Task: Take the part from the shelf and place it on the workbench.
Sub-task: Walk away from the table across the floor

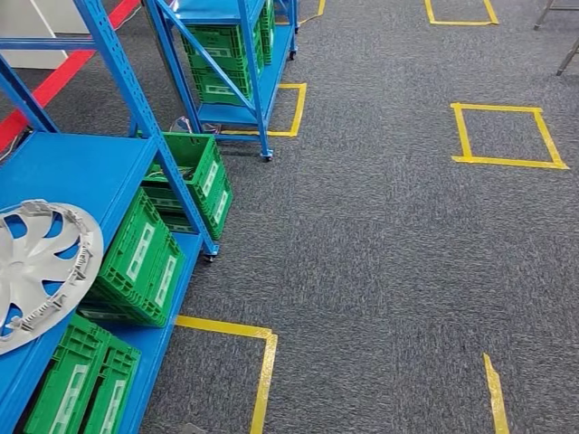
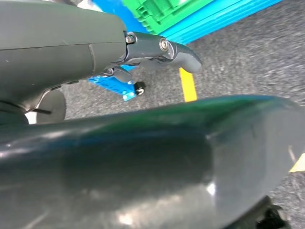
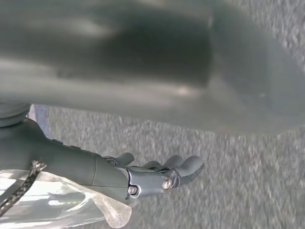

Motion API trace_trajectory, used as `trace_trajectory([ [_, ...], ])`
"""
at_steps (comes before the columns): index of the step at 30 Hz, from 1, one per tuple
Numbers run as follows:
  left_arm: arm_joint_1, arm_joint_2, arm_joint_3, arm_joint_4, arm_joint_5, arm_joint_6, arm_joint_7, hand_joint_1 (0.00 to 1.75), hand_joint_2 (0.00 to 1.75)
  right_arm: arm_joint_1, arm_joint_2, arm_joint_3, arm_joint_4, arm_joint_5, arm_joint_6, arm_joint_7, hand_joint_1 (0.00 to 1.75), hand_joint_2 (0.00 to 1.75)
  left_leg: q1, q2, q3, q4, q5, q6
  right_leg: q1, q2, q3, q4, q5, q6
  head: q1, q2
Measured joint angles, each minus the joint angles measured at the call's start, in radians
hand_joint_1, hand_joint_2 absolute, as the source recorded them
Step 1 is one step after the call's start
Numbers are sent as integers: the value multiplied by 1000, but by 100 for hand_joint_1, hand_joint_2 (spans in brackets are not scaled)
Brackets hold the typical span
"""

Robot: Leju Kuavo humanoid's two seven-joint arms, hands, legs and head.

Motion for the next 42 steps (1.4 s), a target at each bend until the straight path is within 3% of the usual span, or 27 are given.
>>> trace_trajectory([
  [3, 0, 0, -1, 0, -6, -6, -9, 0, 0, -1, 1, 0, 0, -5, 8, -6, 0, 0, 1, 0, 1, -2, 1, 6, 4, -1, 1, 0, -3, -11, 0, 0],
  [6, 0, -1, -2, 0, -13, -11, -10, 0, 0, -1, 2, 0, -2, -11, 0, -17, 0, 0, 4, 0, 1, -4, 1, 2, 8, -2, 1, 1, -5, -17, 0, 0],
  [11, 0, -3, -2, 0, -16, -11, -10, 0, 0, -1, 2, 0, -9, -15, -13, -28, 0, 0, 12, 0, 1, -6, -3, -46, 14, -3, 1, 2, -6, -20, 1, 0],
  [16, 0, -3, -2, 0, -17, -13, -10, 0, 0, -2, 2, -1, -11, -28, -8, -38, 0, 0, 11, 0, 1, -6, -5, -55, 13, -4, 2, 2, -6, -20, 1, 0],
  [19, 0, -3, -2, 0, -18, -15, -10, 0, 0, -2, 2, -1, -12, -37, -6, -43, 0, 0, 8, 0, 0, -3, -6, -54, 9, -4, 2, 1, -5, -19, 1, 0],
  [25, 1, -2, -2, 0, -22, -15, -10, 0, 0, -3, 11, -7, -14, -58, 7, -43, 0, 0, 1, 0, -3, 7, -11, -33, 1, -4, 5, -6, -1, -4, 0, 0],
  [27, 1, -3, -2, 0, -23, -15, -10, 0, 0, -3, 14, -9, -15, -63, 9, -41, 0, 0, 5, 4, 9, -18, 1, -23, 2, -3, 5, -8, -5, 3, 1, 0],
  [29, 1, -4, -1, 0, -24, -15, -10, 0, 0, -4, 14, -9, -18, -66, 10, -39, 0, 0, 11, 11, 23, -47, 14, -14, 4, -3, -21, 44, -38, 6, 3, 0],
  [31, 1, -6, -1, 0, -24, -15, -10, 0, 0, -3, 15, -10, -20, -67, 11, -36, 0, 0, 9, 21, 25, -51, 15, -11, 4, -3, -86, 166, -94, 10, 5, 0],
  [33, 2, -7, -1, 0, -25, -15, -10, 0, 0, 0, 15, -10, -21, -67, 11, -34, 0, 0, 9, 32, 26, -50, 11, -13, 1, -5, -133, 246, -109, 16, 5, 0],
  [34, 3, -8, -1, 0, -25, -15, -10, 0, 0, 1, 15, -10, -22, -67, 11, -34, 0, 0, 10, 37, 28, -48, 8, -16, 0, -8, -129, 231, -87, 19, 5, 0],
  [36, 3, -9, -1, 0, -25, -15, -10, 0, 0, 1, 15, -11, -25, -68, 11, -34, 0, 0, 14, 48, 32, -38, -3, -29, -4, -30, -71, 107, -18, 27, 5, 0],
  [37, 2, -8, -1, 0, -26, -15, -10, 0, 0, -1, 18, -11, -27, -68, 11, -33, 0, 0, 14, 53, 32, -28, -11, -37, -5, -44, -43, 49, 3, 28, 7, 0],
  [39, 2, -7, -1, 0, -27, -15, -10, 0, 0, -4, 23, -12, -29, -69, 12, -32, 0, 0, 9, 61, 32, -11, -24, -48, -3, -56, -16, 4, 7, 15, 6, 0],
  [42, 3, -7, -1, 0, -30, -15, -10, 0, 0, -4, 25, -12, -32, -70, 13, -31, 0, 0, 11, 69, 34, -2, -35, -55, -1, -36, -16, 12, 4, -12, -1, 0],
])
